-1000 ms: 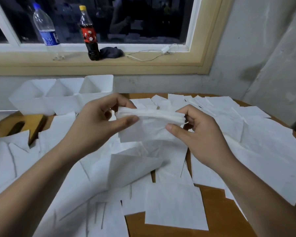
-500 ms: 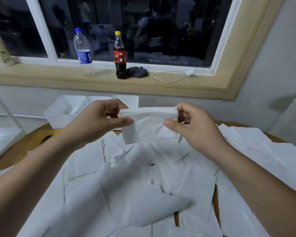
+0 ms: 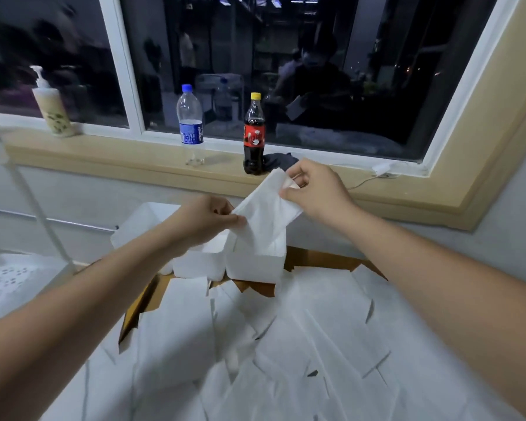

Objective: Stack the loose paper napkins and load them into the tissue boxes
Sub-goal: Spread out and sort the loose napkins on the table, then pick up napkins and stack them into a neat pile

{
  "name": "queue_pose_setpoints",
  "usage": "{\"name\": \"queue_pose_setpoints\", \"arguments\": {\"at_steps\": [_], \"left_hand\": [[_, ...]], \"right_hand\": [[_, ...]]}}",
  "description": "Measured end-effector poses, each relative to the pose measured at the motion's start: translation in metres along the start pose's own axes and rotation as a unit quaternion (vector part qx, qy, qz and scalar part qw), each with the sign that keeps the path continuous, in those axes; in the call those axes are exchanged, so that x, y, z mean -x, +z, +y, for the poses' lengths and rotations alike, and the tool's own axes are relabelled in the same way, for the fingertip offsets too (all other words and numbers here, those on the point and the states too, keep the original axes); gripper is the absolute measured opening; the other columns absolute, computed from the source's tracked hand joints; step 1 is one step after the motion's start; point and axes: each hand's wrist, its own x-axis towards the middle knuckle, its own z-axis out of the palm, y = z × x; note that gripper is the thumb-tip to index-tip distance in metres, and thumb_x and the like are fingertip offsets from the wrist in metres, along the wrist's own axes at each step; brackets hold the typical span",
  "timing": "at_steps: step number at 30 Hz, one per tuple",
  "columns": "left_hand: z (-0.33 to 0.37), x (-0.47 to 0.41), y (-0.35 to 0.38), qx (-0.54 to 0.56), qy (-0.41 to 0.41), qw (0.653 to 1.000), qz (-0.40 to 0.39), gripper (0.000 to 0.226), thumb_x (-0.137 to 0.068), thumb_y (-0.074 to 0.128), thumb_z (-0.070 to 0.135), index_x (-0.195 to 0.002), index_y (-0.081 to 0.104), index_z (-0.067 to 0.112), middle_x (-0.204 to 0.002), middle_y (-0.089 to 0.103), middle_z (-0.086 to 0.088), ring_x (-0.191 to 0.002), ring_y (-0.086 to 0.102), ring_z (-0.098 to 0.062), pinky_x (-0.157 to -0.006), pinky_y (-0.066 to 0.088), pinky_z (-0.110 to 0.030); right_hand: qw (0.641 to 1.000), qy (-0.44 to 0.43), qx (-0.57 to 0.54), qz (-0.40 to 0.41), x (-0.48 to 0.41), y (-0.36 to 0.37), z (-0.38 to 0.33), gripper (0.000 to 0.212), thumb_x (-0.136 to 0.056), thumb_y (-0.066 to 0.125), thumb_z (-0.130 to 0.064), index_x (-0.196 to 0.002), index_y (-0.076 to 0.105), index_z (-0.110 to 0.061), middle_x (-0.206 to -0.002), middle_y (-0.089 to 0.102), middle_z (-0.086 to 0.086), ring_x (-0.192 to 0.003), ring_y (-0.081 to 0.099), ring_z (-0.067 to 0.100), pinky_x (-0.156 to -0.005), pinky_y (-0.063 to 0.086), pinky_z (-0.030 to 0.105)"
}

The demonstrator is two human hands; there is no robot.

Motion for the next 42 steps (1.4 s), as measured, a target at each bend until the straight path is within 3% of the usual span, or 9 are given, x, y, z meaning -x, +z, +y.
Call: {"name": "queue_pose_setpoints", "arguments": {"at_steps": [4, 9, 13, 16, 21, 26, 32, 36, 42], "left_hand": [[-0.013, -0.019, 0.009, -0.007, -0.034, 0.999, 0.004, 0.036, -0.095, 0.076, 0.047, -0.087, 0.081, 0.013, -0.077, 0.066, -0.011, -0.063, 0.044, -0.018, -0.054, 0.031, -0.029], [-0.028, -0.035, 0.026, -0.087, -0.031, 0.996, -0.003, 0.038, -0.095, 0.074, 0.057, -0.077, 0.083, 0.025, -0.075, 0.072, -0.005, -0.068, 0.058, -0.023, -0.053, 0.036, -0.028], [-0.028, -0.037, 0.034, -0.154, -0.033, 0.987, -0.002, 0.053, -0.097, 0.071, 0.054, -0.068, 0.069, 0.01, -0.062, 0.054, -0.001, -0.056, 0.045, -0.016, -0.047, 0.028, -0.027], [-0.029, -0.041, 0.037, -0.208, -0.051, 0.977, -0.012, 0.057, -0.1, 0.066, 0.055, -0.077, 0.072, 0.004, -0.069, 0.058, -0.006, -0.06, 0.047, -0.02, -0.053, 0.032, -0.032], [-0.032, -0.045, 0.044, -0.316, -0.01, 0.949, -0.009, 0.055, -0.101, 0.059, 0.064, -0.081, 0.062, 0.013, -0.084, 0.057, -0.003, -0.078, 0.057, -0.021, -0.071, 0.05, -0.037], [-0.039, -0.037, 0.044, -0.307, 0.058, 0.95, 0.002, 0.026, -0.097, 0.068, 0.058, -0.093, 0.064, 0.032, -0.105, 0.055, 0.001, -0.097, 0.057, -0.024, -0.087, 0.051, -0.04], [-0.044, -0.023, 0.039, -0.273, 0.082, 0.958, 0.019, 0.022, -0.098, 0.067, 0.057, -0.102, 0.071, 0.035, -0.108, 0.056, 0.005, -0.106, 0.054, -0.022, -0.093, 0.05, -0.042], [-0.038, -0.006, 0.036, -0.234, 0.126, 0.963, 0.045, 0.016, -0.097, 0.072, 0.048, -0.103, 0.074, 0.033, -0.103, 0.061, 0.009, -0.102, 0.057, -0.021, -0.09, 0.053, -0.044], [-0.015, 0.037, 0.043, -0.161, 0.167, 0.971, 0.054, 0.009, -0.096, 0.074, 0.041, -0.096, 0.071, 0.032, -0.087, 0.065, 0.019, -0.093, 0.06, -0.01, -0.083, 0.053, -0.037]], "right_hand": [[0.997, 0.0, 0.075, -0.027, -0.037, 0.028, 0.018, 0.022, -0.088, 0.084, -0.022, -0.108, 0.077, -0.023, -0.098, 0.073, -0.007, -0.093, 0.068, 0.015, -0.071, 0.053, 0.029], [0.979, -0.015, 0.168, -0.114, -0.061, 0.062, 0.04, 0.024, -0.091, 0.084, -0.021, -0.114, 0.083, -0.02, -0.106, 0.073, -0.007, -0.1, 0.064, 0.011, -0.085, 0.049, 0.028], [0.958, -0.026, 0.221, -0.18, -0.067, 0.086, 0.054, 0.018, -0.09, 0.083, -0.021, -0.108, 0.083, -0.022, -0.108, 0.076, -0.005, -0.1, 0.068, 0.016, -0.083, 0.055, 0.033], [0.951, -0.029, 0.239, -0.195, -0.068, 0.1, 0.059, 0.019, -0.091, 0.082, -0.022, -0.109, 0.083, -0.025, -0.108, 0.075, -0.006, -0.098, 0.068, 0.017, -0.082, 0.058, 0.036], [0.943, -0.032, 0.256, -0.212, -0.07, 0.117, 0.065, 0.02, -0.091, 0.081, -0.023, -0.11, 0.079, -0.028, -0.107, 0.073, -0.006, -0.098, 0.068, 0.018, -0.082, 0.059, 0.037], [0.933, -0.032, 0.28, -0.224, -0.064, 0.132, 0.071, 0.023, -0.091, 0.08, -0.023, -0.114, 0.076, -0.027, -0.112, 0.069, -0.005, -0.101, 0.066, 0.019, -0.087, 0.061, 0.041], [0.905, -0.064, 0.376, -0.19, -0.06, 0.124, 0.068, 0.032, -0.099, 0.068, -0.024, -0.131, 0.068, -0.026, -0.115, 0.069, 0.003, -0.1, 0.068, 0.029, -0.082, 0.061, 0.041], [0.927, -0.066, 0.333, -0.16, -0.046, 0.093, 0.055, 0.037, -0.101, 0.063, -0.024, -0.137, 0.066, -0.031, -0.127, 0.069, 0.002, -0.111, 0.067, 0.029, -0.086, 0.059, 0.041], [0.981, -0.029, 0.152, -0.119, 0.013, 0.038, 0.031, 0.022, -0.097, 0.068, -0.028, -0.117, 0.076, -0.029, -0.098, 0.072, -0.012, -0.094, 0.067, 0.012, -0.09, 0.059, 0.038]]}}
